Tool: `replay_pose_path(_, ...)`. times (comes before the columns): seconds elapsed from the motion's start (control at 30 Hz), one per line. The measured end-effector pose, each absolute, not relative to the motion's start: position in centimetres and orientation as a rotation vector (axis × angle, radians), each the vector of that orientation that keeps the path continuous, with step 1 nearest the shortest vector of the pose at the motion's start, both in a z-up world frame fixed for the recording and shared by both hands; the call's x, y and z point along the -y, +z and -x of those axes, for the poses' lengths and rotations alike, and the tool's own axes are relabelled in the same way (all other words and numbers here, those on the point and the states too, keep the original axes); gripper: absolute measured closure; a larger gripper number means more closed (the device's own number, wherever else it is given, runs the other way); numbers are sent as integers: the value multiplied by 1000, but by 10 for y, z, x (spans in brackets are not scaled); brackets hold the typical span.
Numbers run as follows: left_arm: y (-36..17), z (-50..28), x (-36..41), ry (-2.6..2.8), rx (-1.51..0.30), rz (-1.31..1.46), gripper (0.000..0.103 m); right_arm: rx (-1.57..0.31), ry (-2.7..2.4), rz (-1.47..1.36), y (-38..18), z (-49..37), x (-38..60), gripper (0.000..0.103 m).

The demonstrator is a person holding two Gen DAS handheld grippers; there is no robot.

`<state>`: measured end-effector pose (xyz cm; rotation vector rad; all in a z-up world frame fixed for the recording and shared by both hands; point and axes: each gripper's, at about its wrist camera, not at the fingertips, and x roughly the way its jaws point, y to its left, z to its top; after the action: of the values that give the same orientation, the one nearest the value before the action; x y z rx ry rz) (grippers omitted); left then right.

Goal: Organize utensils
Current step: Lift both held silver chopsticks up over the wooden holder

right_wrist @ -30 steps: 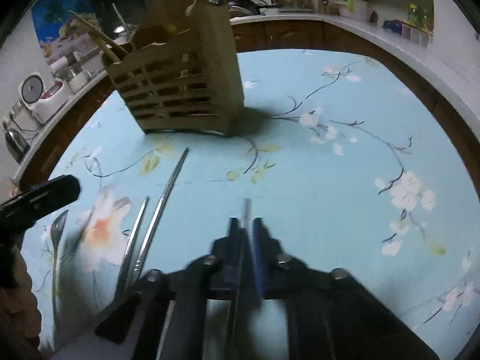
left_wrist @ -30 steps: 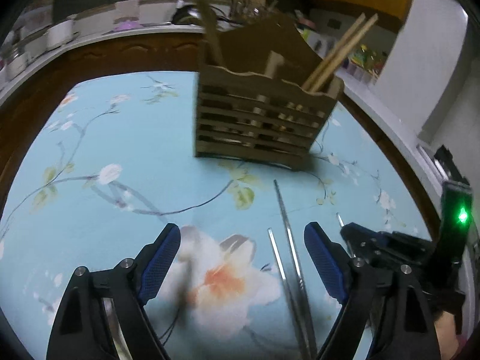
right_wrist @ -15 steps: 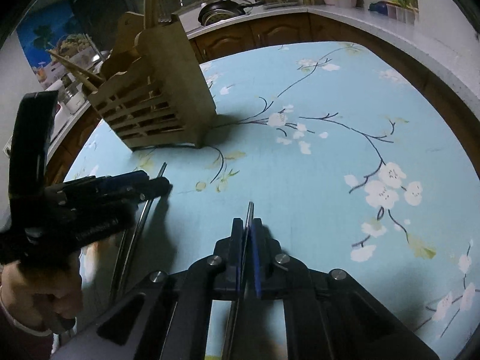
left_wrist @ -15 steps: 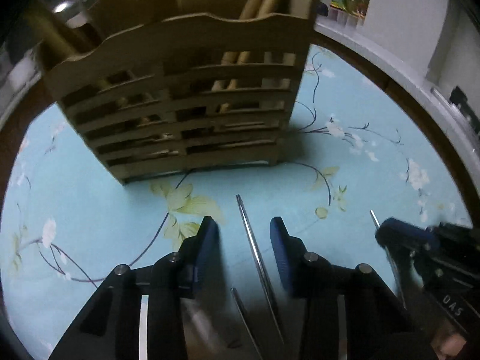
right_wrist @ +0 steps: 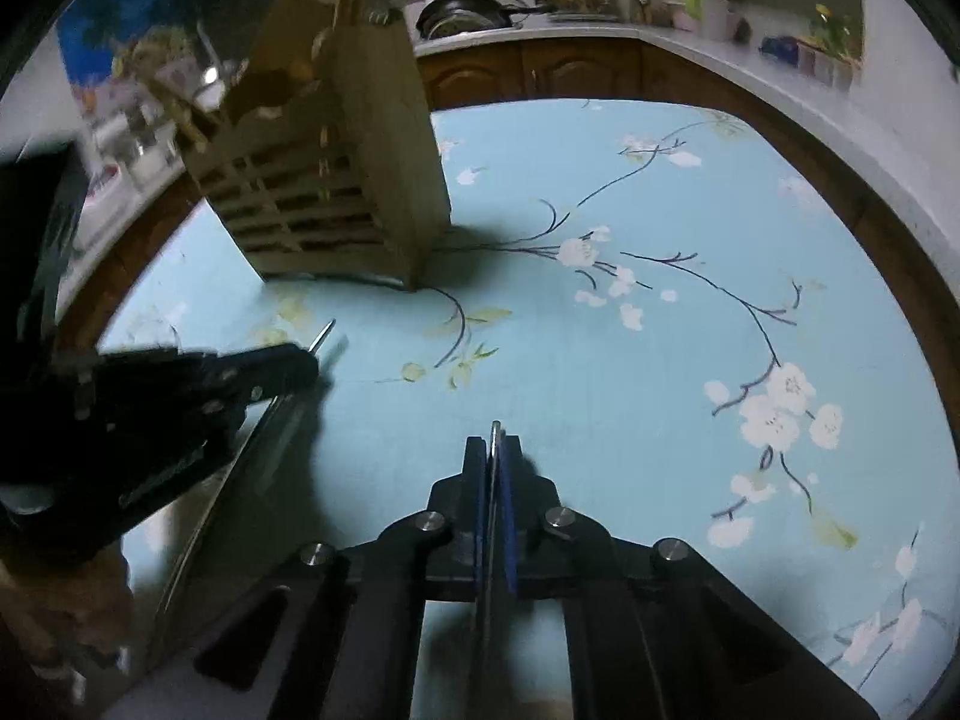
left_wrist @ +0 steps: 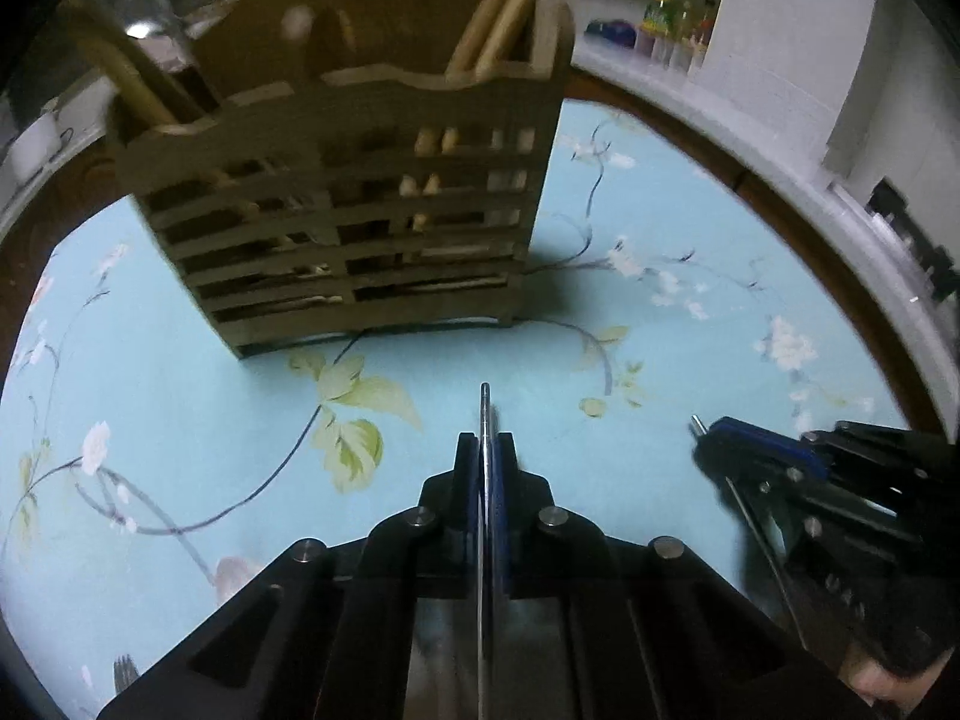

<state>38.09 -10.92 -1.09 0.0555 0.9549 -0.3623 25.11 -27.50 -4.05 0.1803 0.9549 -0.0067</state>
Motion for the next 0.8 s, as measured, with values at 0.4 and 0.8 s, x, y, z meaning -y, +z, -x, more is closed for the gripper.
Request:
replay_pose_path(0.4,62,-304,42,-444,-778,191,100,-715,51,-285,51,-197,272,99)
replay_pose_path(0.8,96,-253,-6,-455,-629,257,100,-569,73,-208,113,-179,245,99)
